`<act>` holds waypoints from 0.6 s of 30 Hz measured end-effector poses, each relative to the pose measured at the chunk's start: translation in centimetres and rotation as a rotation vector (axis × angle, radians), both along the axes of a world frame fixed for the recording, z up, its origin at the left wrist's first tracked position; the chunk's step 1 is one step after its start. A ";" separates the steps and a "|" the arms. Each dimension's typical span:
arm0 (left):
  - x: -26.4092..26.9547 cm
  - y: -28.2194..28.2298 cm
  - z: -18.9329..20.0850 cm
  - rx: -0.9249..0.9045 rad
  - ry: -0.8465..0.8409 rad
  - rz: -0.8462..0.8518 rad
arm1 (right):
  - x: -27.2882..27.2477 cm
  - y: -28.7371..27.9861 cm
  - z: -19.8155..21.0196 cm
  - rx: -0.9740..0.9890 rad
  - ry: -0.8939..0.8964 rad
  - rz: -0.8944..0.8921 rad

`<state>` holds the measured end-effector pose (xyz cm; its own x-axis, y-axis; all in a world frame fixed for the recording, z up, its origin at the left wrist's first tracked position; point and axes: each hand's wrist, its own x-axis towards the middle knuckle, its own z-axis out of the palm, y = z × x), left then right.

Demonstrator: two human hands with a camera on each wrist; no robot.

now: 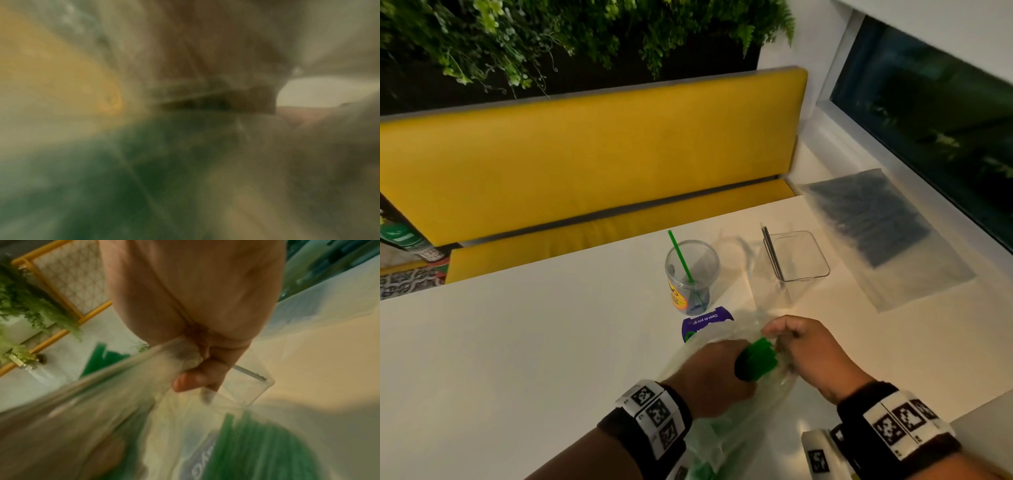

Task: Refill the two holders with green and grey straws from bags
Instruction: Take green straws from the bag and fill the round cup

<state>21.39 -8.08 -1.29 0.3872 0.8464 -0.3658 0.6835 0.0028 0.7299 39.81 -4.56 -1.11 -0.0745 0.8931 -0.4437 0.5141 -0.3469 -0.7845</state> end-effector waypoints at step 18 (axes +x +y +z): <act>-7.0 11.8 12.1 0.507 -0.995 0.892 | 0.3 -2.1 -2.9 0.118 -0.124 -0.042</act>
